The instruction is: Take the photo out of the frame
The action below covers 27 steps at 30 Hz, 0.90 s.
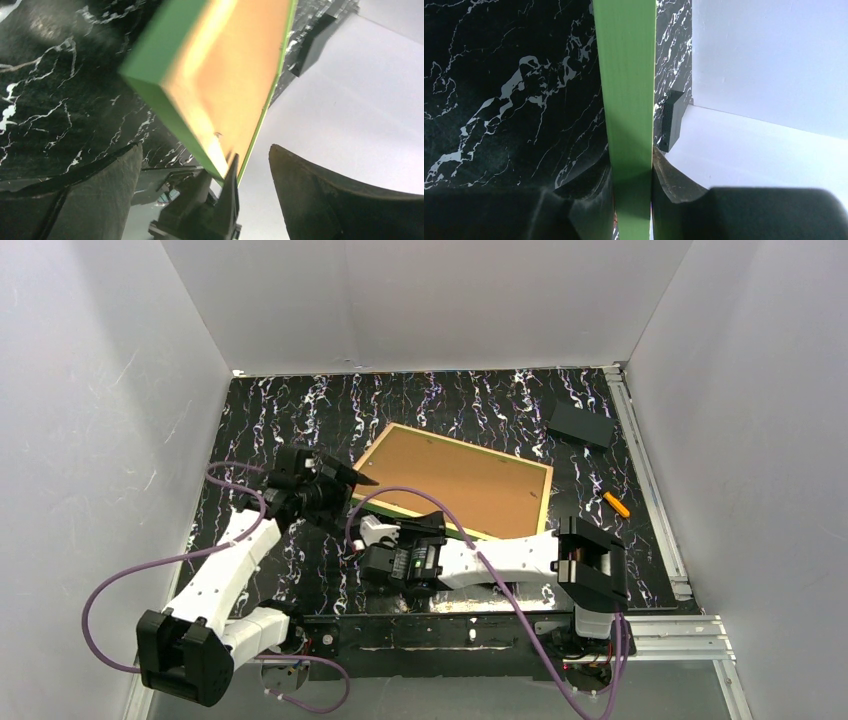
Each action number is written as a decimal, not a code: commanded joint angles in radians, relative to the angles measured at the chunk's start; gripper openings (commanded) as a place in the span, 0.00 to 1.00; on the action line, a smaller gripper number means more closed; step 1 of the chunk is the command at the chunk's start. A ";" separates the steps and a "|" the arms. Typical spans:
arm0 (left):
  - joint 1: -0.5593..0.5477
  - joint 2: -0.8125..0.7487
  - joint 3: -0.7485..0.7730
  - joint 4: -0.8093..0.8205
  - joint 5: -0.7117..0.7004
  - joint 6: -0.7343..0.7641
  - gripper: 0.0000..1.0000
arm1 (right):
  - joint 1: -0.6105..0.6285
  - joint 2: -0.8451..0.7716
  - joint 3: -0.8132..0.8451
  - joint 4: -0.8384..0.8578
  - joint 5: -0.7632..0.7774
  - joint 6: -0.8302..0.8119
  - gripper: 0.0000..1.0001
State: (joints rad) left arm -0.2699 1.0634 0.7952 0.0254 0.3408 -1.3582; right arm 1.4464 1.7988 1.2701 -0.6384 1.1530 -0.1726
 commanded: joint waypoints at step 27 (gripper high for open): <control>-0.029 -0.043 1.061 -0.823 -0.713 1.010 0.98 | -0.154 0.001 0.895 -0.346 -0.675 0.065 0.01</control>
State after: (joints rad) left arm -0.2787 1.0325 1.8221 -0.7158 -0.2935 -0.3988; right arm 1.3663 1.7977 2.0987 -1.0103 0.5777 -0.1452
